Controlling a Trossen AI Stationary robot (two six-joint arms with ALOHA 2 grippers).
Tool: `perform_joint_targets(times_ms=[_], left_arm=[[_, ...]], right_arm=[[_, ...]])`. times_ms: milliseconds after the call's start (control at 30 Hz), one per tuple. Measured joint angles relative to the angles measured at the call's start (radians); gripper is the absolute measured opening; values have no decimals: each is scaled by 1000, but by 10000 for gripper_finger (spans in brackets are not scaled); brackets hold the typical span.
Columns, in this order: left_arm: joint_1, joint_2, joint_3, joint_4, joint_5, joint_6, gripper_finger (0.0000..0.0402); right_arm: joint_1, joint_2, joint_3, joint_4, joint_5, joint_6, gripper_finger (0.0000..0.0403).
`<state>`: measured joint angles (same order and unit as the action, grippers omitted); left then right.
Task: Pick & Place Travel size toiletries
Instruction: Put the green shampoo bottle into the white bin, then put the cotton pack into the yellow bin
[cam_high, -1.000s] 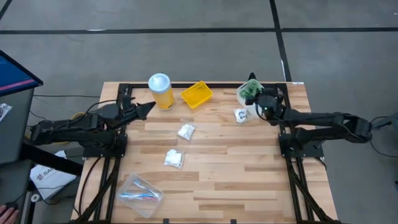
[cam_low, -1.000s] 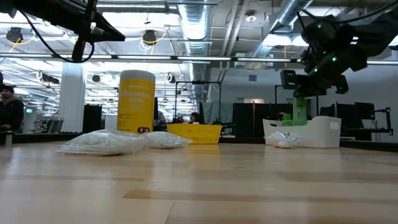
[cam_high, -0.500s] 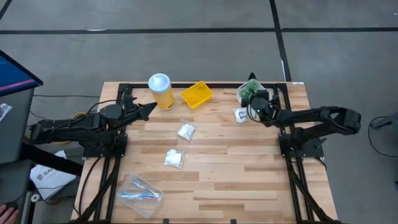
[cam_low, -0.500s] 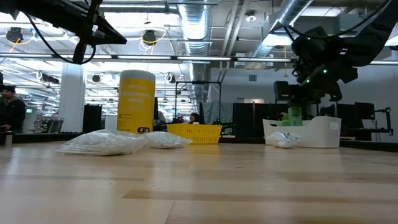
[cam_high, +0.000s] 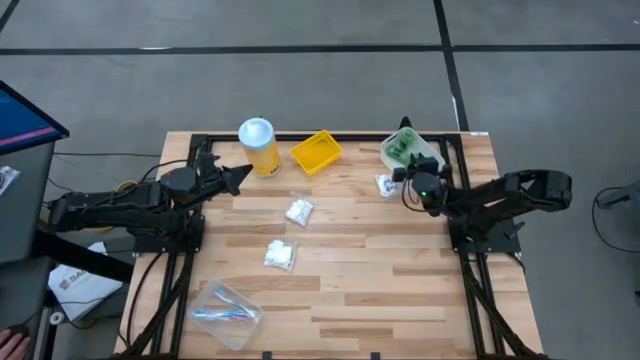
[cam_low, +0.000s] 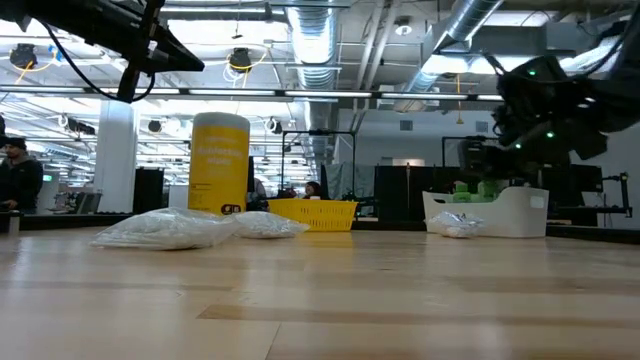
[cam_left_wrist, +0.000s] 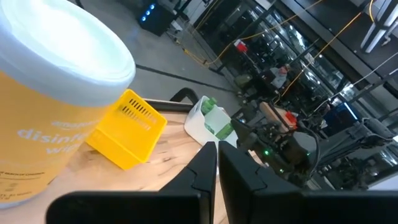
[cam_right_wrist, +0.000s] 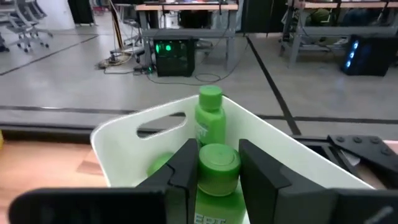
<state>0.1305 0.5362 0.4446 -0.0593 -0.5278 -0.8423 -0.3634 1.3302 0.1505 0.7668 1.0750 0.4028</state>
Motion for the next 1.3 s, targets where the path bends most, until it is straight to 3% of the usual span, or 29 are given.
perform_joint_targets(times_ms=[267,767,1300], left_arm=[[0,2,0,-1,-1,21,12],[0,2,0,0,-4,27,12],[0,2,0,0,-3,27,12]], right_arm=[[-27,0,-60,143,-9,-118,79],[-83,0,-60,77,-106,-115,79],[-83,0,-60,72,-106,-119,192]])
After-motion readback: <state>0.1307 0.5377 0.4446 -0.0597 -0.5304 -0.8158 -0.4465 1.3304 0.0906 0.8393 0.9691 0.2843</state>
